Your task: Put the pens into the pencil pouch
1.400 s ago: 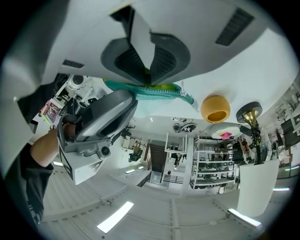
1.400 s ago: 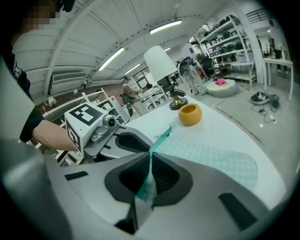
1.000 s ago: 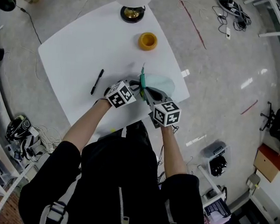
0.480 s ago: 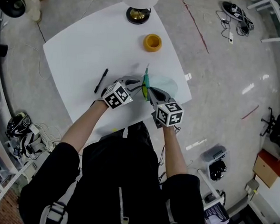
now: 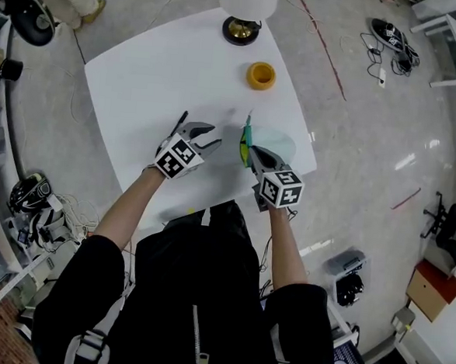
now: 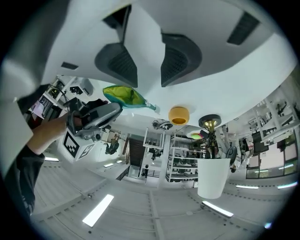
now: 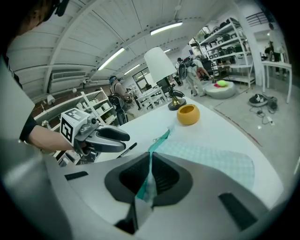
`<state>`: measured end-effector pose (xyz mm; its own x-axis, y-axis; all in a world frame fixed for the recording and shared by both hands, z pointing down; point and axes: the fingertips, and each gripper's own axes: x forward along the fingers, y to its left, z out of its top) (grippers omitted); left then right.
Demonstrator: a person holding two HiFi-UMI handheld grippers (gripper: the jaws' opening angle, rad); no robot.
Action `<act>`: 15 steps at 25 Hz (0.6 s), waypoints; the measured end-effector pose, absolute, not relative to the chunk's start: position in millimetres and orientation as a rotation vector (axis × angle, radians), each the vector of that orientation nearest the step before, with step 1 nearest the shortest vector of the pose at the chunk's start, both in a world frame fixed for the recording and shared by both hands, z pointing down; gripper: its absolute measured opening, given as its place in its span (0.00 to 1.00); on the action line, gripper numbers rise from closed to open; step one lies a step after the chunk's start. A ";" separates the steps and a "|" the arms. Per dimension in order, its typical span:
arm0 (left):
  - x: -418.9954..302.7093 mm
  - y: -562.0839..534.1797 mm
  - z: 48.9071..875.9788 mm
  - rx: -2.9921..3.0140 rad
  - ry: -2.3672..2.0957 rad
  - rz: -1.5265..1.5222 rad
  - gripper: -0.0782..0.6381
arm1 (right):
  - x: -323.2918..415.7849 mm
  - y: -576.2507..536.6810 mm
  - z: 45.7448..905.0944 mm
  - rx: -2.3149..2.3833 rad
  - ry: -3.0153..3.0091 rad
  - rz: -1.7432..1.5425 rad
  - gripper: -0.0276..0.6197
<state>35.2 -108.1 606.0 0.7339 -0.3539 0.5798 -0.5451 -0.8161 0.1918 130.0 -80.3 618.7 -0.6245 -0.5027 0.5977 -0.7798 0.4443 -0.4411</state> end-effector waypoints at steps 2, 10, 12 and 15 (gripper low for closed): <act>16.1 -106.4 607.3 2.570 -0.739 0.767 0.34 | 129.1 -78.6 619.7 1.083 -2.318 1.002 0.08; -58.7 -89.2 628.7 2.444 -0.887 0.820 0.35 | 130.8 -77.0 618.2 1.107 -2.306 1.027 0.08; -73.4 -83.8 636.1 2.416 -0.911 0.844 0.35 | 131.2 -77.3 616.0 1.118 -2.302 1.030 0.08; -91.5 -75.8 649.0 2.371 -0.937 0.881 0.35 | 131.3 -75.1 616.2 1.115 -2.297 1.029 0.08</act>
